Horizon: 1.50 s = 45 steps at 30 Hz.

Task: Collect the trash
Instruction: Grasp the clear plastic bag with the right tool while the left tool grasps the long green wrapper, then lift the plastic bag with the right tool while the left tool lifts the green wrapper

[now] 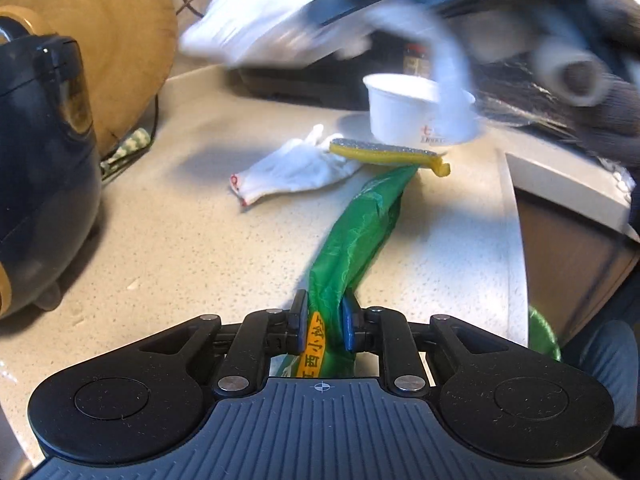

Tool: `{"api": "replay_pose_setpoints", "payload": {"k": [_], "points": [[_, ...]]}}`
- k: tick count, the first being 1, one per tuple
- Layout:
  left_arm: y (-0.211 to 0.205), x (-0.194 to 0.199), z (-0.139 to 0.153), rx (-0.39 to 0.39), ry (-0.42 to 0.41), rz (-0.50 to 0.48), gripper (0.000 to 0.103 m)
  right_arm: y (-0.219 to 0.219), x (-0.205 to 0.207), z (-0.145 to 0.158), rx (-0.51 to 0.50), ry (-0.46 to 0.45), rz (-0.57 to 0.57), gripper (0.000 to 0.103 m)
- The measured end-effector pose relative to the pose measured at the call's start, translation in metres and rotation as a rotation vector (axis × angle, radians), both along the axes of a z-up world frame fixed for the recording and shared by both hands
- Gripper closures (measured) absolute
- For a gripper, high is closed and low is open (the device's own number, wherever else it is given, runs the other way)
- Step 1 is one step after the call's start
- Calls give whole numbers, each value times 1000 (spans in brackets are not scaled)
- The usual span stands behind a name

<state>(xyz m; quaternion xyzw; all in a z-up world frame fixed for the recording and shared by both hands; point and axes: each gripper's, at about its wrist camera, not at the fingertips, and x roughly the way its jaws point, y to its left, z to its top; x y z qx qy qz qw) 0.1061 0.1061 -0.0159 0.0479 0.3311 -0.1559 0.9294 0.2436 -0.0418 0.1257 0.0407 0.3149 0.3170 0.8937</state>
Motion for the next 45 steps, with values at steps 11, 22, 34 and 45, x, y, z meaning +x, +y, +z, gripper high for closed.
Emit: {"api": "replay_pose_setpoints", "payload": {"k": [11,22,34,45], "points": [[-44,-44,20,37,-115,-35,84,-88,-68,-26,-28,-98,-131,80],[-97,-38,-9,165,-60,-50,72,-113,-85,-107,-36,16,-168,79],[-103,-20,-11,78,3,-23,61,-119,-70,-135,46,63,-176,77],[-106,-26,-12,64,-42,-41,79,-113,-72,-133,15,50,-178,77]]}}
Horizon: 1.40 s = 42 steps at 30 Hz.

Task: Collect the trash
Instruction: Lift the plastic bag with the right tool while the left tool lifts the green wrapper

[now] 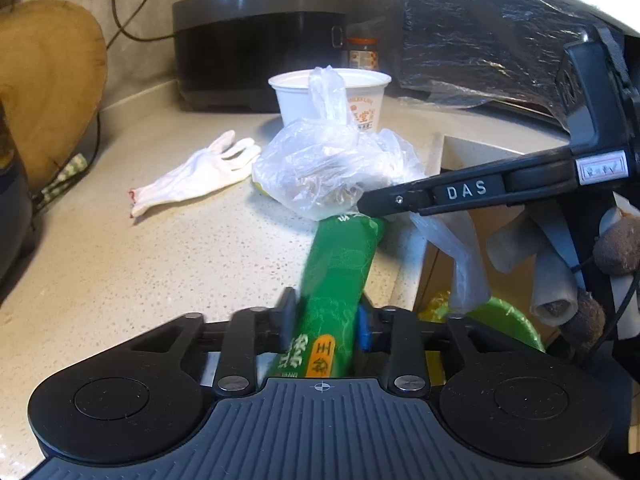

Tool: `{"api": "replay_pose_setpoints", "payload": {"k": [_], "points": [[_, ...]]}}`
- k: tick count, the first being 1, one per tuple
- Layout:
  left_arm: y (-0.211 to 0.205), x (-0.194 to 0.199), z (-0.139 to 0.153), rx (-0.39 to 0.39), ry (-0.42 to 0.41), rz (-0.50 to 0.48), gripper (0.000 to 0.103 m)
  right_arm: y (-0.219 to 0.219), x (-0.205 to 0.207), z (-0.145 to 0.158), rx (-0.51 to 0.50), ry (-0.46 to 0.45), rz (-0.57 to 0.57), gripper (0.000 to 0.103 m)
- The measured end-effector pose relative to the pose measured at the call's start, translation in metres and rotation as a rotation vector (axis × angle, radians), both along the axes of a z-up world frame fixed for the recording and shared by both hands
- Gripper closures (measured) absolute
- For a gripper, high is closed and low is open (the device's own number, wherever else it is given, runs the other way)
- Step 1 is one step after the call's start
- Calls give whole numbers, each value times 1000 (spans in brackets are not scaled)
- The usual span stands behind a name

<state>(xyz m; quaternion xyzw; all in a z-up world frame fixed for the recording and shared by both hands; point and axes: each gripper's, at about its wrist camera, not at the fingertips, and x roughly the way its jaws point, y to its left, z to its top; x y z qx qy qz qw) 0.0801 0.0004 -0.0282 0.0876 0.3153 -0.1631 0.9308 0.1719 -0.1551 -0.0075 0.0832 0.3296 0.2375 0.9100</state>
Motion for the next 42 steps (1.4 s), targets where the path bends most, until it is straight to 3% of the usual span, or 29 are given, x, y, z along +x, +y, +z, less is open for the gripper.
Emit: {"api": "replay_pose_setpoints", "payload": {"k": [3,8,17,31,39,42], "points": [[2,-6,3,4,-8,3,82,-1,0,5,31,17,10,77],[11,-17,11,-28,-30,40,85,-1,-13,25,74,-30,50,78],[17,-40,44,-18,-168,88,85,-16,-30,63,109,-144,18,78],[-4,-44,68,-41,-323,96,85,-55,-51,64,98,-170,-77,78],[-25,-44,48,-197,-271,-2,86,-80,-59,41,34,-160,-157,78],[-39,-51,39,-278,-301,-58,86,-101,-67,30,-15,-139,-197,78]]}}
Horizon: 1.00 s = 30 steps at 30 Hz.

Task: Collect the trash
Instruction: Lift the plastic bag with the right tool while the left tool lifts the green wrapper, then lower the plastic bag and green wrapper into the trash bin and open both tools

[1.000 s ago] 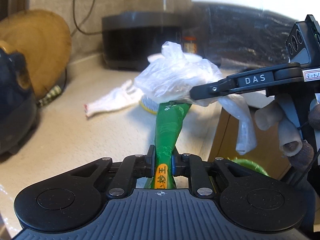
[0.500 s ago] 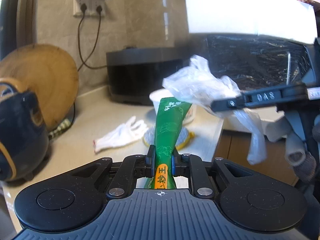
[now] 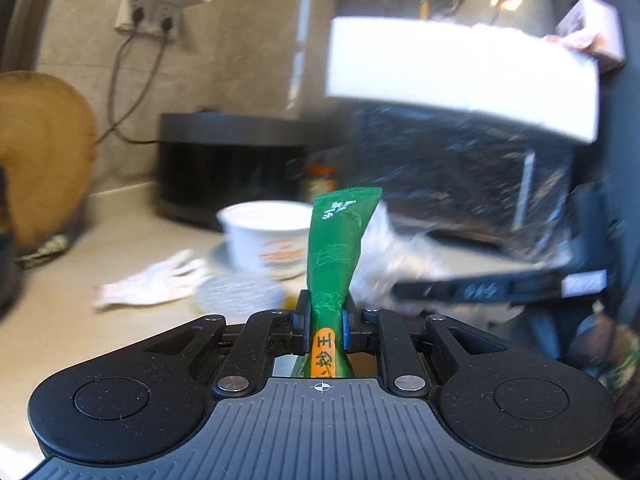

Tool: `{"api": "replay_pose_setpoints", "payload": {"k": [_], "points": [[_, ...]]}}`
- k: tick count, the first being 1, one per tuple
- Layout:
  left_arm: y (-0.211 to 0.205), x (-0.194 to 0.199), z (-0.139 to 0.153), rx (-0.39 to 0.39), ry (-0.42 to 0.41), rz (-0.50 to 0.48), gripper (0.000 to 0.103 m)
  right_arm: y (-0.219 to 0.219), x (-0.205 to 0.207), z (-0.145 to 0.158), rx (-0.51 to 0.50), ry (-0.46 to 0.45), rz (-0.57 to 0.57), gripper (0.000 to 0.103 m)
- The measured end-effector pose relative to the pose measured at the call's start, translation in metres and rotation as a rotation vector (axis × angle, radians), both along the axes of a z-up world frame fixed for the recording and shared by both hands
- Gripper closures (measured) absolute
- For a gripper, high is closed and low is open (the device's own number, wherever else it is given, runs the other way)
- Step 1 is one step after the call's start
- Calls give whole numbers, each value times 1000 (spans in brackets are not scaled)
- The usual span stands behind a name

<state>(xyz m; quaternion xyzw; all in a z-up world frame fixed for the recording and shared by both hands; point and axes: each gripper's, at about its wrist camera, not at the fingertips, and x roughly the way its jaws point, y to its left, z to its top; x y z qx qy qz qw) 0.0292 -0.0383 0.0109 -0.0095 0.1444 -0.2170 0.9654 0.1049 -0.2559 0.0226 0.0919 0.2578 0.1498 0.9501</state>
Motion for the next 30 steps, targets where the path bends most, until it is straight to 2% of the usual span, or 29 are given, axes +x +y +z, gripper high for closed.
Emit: {"api": "replay_pose_setpoints", "payload": {"k": [3,5,8,12,15,18,20,23,25,27,30], "points": [[-22,-2,-17,-84,-13,-81,86,-30,-12,-18,-32,43,-72,78],[-41,4,-36,-139,40,-154,86,-53,-22,-35,-46,94,-132,78],[-73,20,-72,-170,169,-245,86,-90,-40,-65,-54,184,-235,78],[-120,43,-130,-132,349,-315,86,-138,-71,-107,-35,297,-358,78],[-149,63,-183,-89,500,-307,86,-162,-91,-136,-14,361,-419,78],[-165,82,-236,-107,670,-292,86,-174,-104,-164,36,393,-423,78],[-173,91,-263,-118,733,-274,86,-178,-108,-182,64,411,-416,78],[-181,102,-293,-126,771,-278,84,-175,-104,-203,51,459,-380,78],[-189,105,-306,-97,737,-257,78,-171,-103,-210,46,479,-356,78],[-197,105,-314,-55,700,-233,77,-168,-101,-218,51,505,-336,78],[-204,106,-321,-55,716,-235,77,-163,-99,-226,41,537,-325,78]]}}
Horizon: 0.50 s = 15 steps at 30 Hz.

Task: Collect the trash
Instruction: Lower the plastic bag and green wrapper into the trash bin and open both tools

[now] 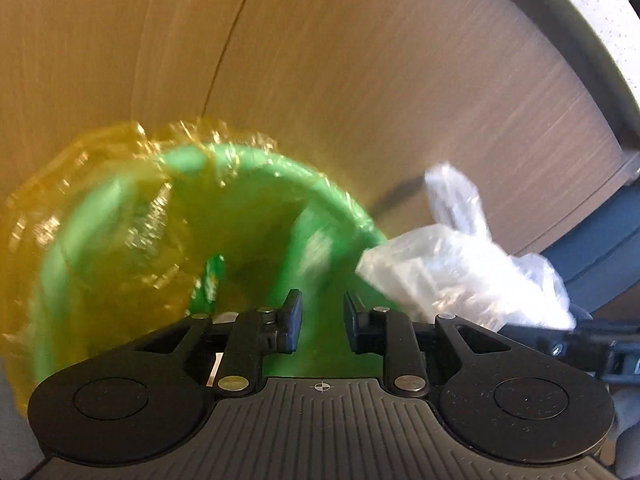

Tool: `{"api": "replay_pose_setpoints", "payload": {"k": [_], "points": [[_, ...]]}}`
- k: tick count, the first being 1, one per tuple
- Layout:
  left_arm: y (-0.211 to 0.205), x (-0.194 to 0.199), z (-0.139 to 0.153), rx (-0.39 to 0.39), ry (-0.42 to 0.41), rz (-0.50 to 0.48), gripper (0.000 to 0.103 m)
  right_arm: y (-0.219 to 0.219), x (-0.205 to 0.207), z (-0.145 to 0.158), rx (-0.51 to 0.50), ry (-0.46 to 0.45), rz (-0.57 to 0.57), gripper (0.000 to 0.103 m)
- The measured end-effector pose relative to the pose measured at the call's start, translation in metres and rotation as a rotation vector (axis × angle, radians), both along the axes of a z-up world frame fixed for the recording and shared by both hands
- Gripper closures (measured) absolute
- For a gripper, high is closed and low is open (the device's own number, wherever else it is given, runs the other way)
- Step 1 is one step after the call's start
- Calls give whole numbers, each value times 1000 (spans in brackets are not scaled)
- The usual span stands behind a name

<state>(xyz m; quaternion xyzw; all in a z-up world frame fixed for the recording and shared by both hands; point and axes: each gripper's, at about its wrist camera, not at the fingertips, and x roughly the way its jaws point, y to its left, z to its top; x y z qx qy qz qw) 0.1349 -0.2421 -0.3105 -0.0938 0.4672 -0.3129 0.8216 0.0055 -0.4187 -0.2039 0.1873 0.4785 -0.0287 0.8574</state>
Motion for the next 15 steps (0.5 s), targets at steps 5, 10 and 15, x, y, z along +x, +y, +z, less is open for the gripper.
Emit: {"api": "replay_pose_setpoints", "payload": {"k": [5,10,15], "points": [[5,3,0,20,25,22,77,1,3,-7,-8,26,0,78],[24,5,15,22,93,49,78,2,16,-17,-3,67,-10,78],[54,-5,33,-27,38,91,78,12,38,-27,65,83,-18,78]]}}
